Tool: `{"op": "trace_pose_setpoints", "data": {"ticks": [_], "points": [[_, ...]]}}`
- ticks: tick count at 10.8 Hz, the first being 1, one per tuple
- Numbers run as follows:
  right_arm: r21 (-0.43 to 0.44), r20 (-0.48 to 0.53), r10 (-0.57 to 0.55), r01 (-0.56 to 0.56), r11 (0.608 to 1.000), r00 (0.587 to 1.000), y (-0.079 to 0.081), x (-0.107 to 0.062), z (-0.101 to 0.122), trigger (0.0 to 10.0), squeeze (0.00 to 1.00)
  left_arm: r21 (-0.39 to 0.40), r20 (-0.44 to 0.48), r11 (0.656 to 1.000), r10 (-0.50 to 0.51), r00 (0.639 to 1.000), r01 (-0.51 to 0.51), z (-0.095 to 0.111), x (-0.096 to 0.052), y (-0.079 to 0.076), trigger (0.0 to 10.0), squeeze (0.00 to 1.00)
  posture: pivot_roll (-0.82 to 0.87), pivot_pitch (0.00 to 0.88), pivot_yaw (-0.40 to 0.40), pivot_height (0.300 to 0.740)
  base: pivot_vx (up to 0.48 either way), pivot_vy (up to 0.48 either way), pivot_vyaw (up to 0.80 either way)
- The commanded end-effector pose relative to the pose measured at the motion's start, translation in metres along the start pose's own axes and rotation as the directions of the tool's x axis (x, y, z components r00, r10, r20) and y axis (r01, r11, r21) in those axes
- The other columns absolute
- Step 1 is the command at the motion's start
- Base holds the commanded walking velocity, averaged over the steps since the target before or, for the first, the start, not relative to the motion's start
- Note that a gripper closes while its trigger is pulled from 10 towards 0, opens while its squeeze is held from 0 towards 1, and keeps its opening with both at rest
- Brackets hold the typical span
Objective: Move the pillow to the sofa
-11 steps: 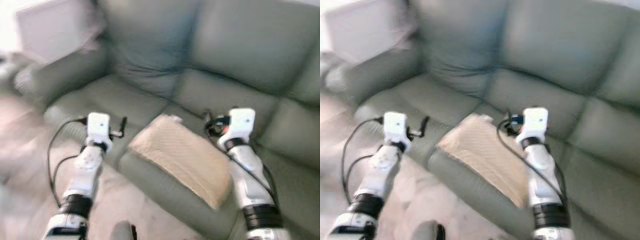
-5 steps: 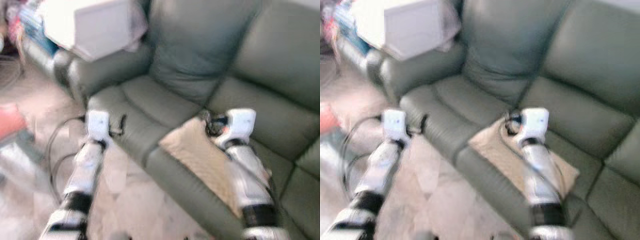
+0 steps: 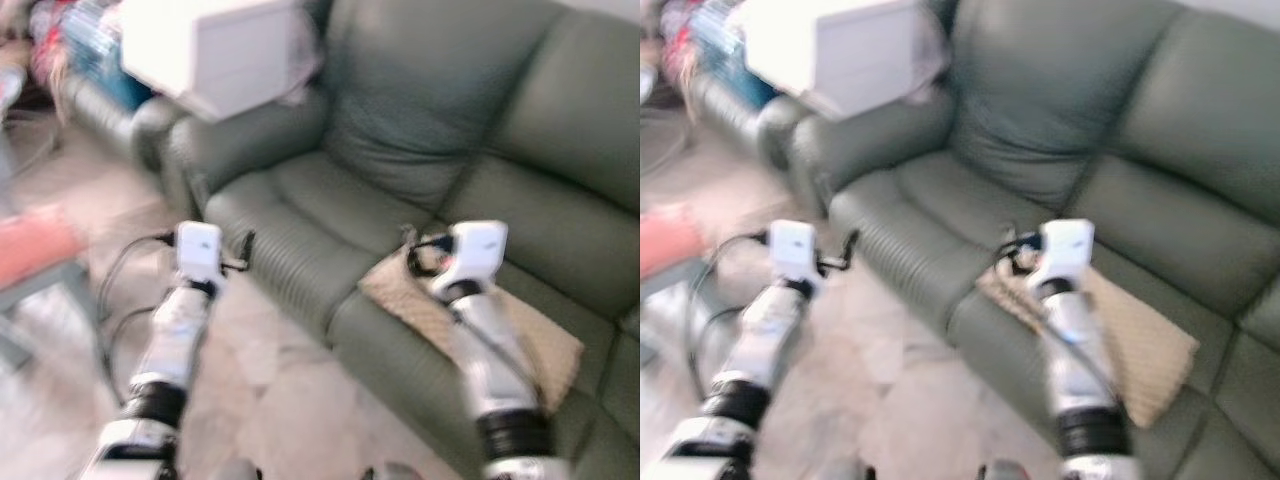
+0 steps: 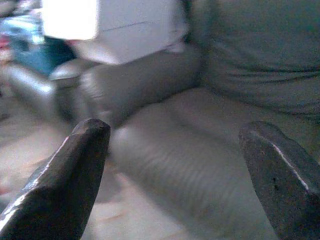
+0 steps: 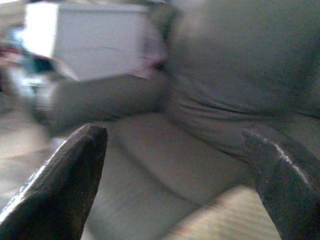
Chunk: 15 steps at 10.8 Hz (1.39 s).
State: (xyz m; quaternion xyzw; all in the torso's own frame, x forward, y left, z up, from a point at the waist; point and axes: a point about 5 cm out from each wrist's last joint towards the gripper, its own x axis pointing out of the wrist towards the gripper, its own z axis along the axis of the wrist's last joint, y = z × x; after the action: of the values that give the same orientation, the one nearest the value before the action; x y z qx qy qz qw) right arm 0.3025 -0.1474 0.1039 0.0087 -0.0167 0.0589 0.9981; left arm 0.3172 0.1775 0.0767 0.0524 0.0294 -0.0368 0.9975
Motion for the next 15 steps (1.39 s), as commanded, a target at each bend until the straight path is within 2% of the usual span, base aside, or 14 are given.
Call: {"op": "trace_pose_setpoints", "data": {"ticks": [1,2,5,9,12,15], "points": [[-0.018,0.010,-0.011,0.012,1.000,1.000,-0.008,0.000,0.003,10.0,0.00,-0.003,0.002,1.000,0.000,1.000,0.000,0.001,0.001,-0.004,10.0,0.00,-0.07,0.000,-0.010,0.740,0.000,0.480,0.53],[-0.013,0.006,-0.002,0.002,1.000,1.000,-0.006,0.000,0.003,10.0,0.00,0.017,0.030,1.000,-0.007,1.000,0.007,0.003,0.001,-0.006,10.0,0.00,-0.07,0.000,-0.011,0.740,0.000,0.240,0.77],[-0.013,0.005,0.012,-0.012,1.000,1.000,-0.003,0.001,0.003,10.0,0.00,0.016,0.035,1.000,-0.006,0.999,0.006,0.003,0.000,-0.010,10.0,0.00,-0.06,0.000,-0.013,0.740,0.000,0.000,0.76],[-0.010,-0.009,0.020,-0.020,1.000,1.000,-0.003,-0.002,-0.001,10.0,0.00,0.033,0.021,0.999,0.023,1.000,-0.024,0.001,-0.002,-0.002,10.0,0.00,-0.06,0.000,-0.012,0.740,0.000,0.000,0.76],[-0.008,-0.025,0.024,-0.025,1.000,0.999,-0.002,-0.006,-0.006,10.0,0.00,0.067,-0.007,0.996,0.060,0.998,-0.060,-0.006,-0.009,0.005,10.0,0.00,-0.05,0.000,-0.016,0.740,0.000,0.000,0.76],[-0.006,-0.034,0.019,-0.020,1.000,0.999,-0.004,-0.008,-0.008,10.0,0.00,0.027,-0.041,0.999,0.032,0.999,-0.031,-0.011,-0.011,0.008,10.0,0.00,-0.05,0.000,-0.011,0.740,0.000,0.000,0.76]]}}
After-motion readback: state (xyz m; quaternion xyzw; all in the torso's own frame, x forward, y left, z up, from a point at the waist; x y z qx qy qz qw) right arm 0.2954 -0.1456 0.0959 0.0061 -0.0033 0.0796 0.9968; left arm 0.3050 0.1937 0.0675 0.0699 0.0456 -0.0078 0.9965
